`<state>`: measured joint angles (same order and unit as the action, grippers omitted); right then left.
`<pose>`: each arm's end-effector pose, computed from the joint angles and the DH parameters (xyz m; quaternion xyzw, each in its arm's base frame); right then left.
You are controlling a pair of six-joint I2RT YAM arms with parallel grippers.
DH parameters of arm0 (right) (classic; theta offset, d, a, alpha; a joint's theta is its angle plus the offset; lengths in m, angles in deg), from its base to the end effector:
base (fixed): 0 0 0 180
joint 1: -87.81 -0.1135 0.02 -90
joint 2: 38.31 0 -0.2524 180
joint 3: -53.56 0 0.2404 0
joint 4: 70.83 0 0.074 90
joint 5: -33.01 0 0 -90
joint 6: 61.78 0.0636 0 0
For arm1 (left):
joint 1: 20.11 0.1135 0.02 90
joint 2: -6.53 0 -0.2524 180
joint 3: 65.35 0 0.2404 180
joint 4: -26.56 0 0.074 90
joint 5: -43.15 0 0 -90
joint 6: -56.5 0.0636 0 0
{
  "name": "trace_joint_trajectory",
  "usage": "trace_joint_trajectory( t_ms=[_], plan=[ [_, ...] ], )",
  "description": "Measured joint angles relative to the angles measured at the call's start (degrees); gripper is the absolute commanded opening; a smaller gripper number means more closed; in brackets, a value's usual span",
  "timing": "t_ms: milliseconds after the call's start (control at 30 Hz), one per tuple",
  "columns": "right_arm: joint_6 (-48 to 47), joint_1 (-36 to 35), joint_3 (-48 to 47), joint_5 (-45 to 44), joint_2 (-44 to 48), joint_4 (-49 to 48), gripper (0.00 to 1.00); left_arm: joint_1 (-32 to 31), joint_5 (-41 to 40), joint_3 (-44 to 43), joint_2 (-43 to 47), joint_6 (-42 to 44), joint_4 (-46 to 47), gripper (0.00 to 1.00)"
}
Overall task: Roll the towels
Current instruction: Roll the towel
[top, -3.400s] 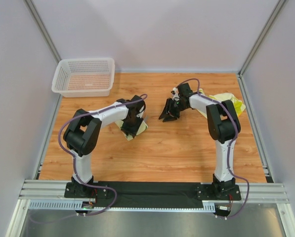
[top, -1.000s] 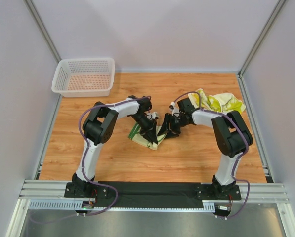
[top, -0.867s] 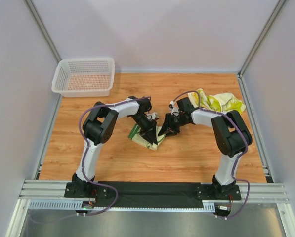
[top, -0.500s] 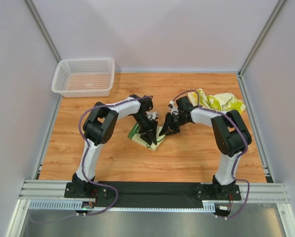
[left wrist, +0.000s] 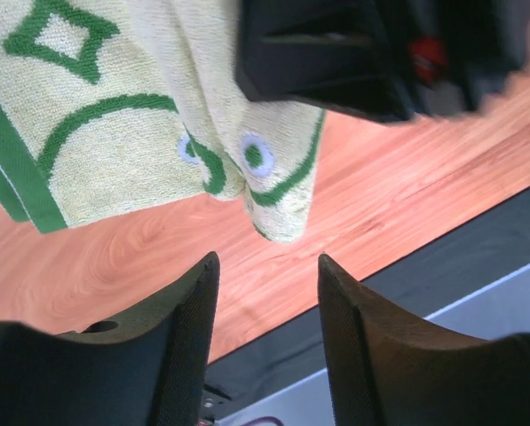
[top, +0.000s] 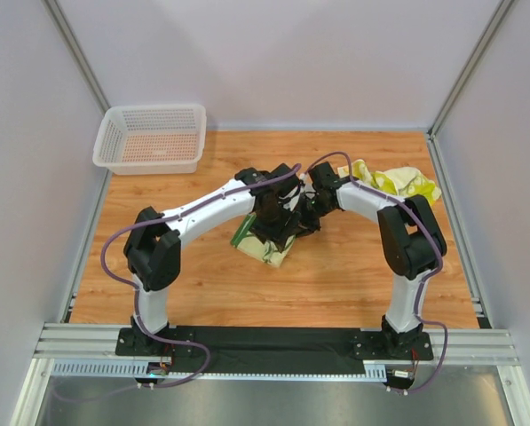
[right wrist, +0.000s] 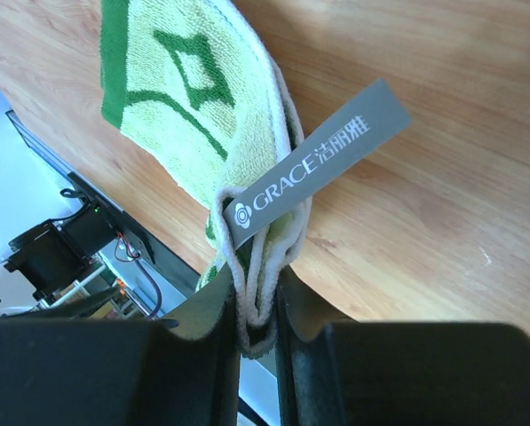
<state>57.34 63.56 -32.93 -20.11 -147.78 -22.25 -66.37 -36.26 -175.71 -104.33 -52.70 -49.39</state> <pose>0.3171 0.1847 0.1392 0.0109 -0.9377 -0.3472 0.0044 0.2558 -0.2843 0.2145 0.2419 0.9588 -0.1406 0.0493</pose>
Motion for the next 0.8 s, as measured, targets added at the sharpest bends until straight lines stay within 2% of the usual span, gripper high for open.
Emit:
trace_joint_trajectory(
  t_ms=[167, 367, 600, 733, 800],
  plan=[
    [0.1, -0.1, -1.3, -0.4, -0.8, 2.6, 0.09, -3.9, -4.9, 3.9, 3.0, 0.5, 3.4, 0.71],
    [1.0, -0.1, -1.9, -0.3, -1.0, 3.9, 0.08, -4.7, -6.6, 10.5, 3.0, 0.5, 8.3, 0.72],
    [2.2, -0.1, -1.9, 0.8, -1.8, 4.6, 0.08, -6.6, -7.9, 12.8, 3.0, 0.7, 13.8, 0.71],
    [2.6, -0.1, -2.0, 1.3, -2.4, 4.7, 0.08, -7.0, -8.4, 14.5, 3.0, 0.9, 16.4, 0.68],
    [2.6, -0.1, -2.1, 1.7, -2.8, 4.7, 0.07, -7.0, -8.8, 15.0, 2.8, 0.9, 17.2, 0.64]
  ],
)
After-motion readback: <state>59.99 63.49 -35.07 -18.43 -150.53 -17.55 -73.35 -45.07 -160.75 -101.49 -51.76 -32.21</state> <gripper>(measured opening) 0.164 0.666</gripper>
